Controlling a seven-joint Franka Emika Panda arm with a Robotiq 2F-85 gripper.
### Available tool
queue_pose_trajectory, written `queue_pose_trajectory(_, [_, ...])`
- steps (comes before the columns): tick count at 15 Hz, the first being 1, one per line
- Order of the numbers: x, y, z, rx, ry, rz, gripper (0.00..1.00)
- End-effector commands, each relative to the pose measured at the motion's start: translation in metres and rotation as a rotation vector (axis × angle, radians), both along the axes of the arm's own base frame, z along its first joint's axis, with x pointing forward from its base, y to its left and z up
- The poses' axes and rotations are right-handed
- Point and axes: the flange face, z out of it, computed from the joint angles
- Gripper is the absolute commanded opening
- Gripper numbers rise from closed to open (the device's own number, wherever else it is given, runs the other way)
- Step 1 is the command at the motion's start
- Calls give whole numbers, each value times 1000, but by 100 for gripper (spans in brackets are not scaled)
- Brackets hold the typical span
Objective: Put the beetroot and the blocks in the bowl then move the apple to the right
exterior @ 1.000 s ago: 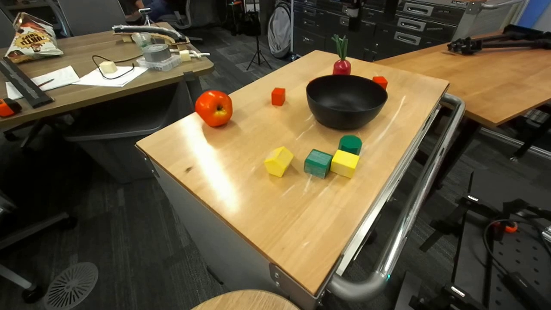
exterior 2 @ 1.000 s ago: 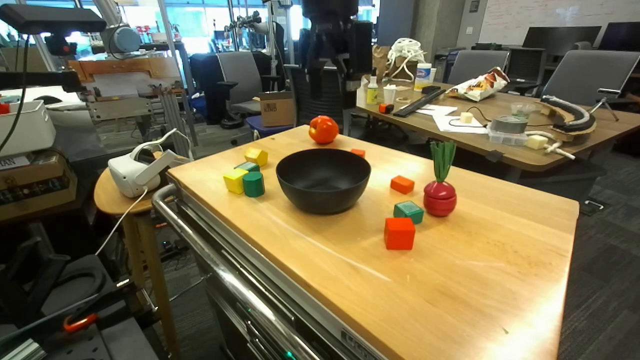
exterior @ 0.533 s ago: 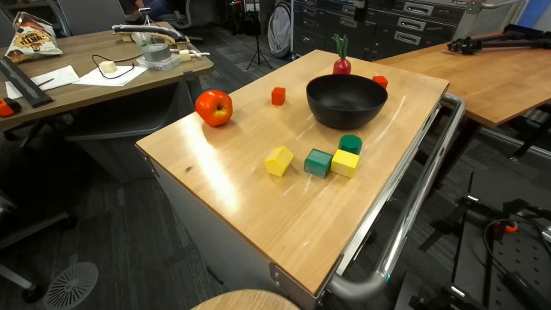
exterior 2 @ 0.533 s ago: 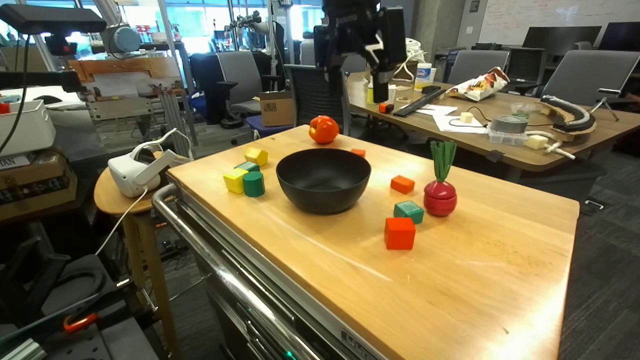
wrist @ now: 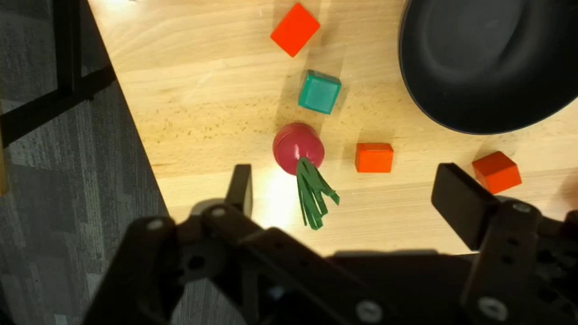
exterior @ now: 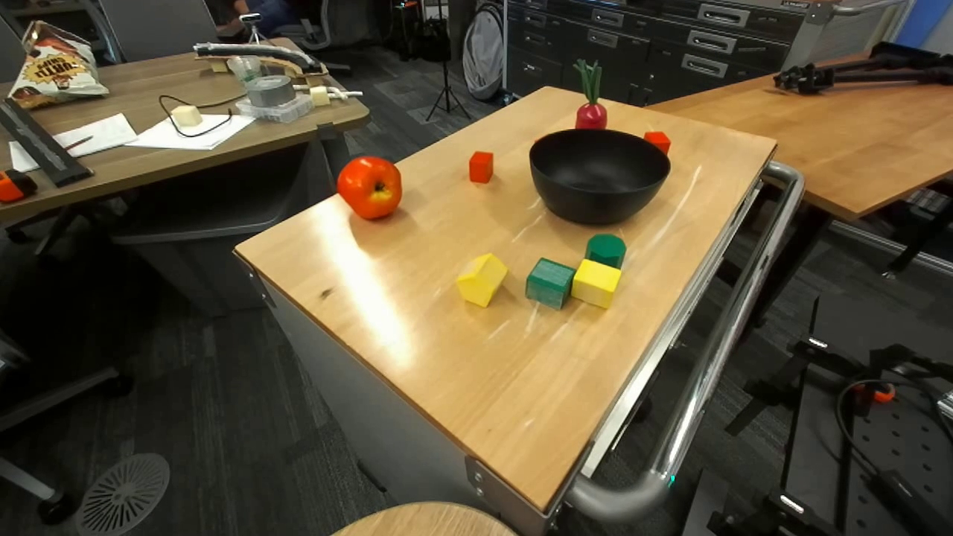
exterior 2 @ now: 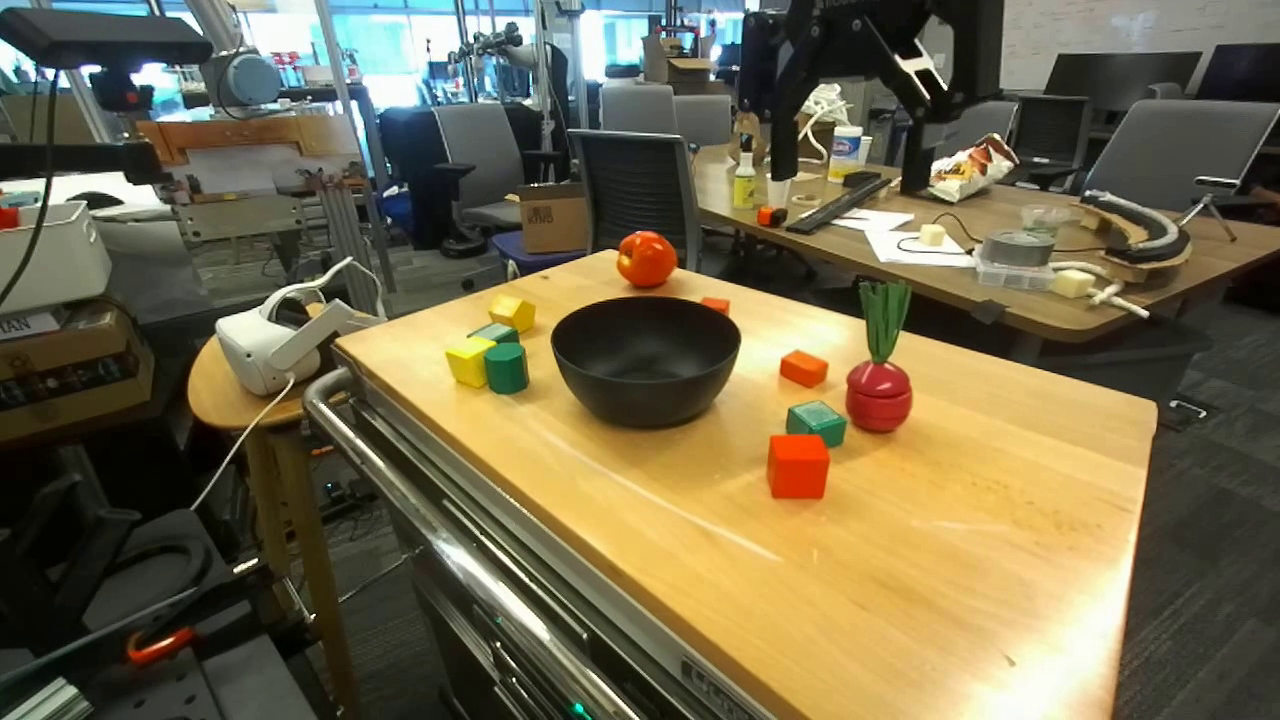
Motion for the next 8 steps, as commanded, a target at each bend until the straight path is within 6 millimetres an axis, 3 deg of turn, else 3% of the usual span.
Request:
queue_pose_trajectory(1, [3, 0, -2, 1, 4, 1, 100])
queue_pose_trajectory(5, [25, 1, -9, -9, -146, -97, 100])
queue_pose_trajectory(8, [49, -5, -28, -42, -231, -146, 100])
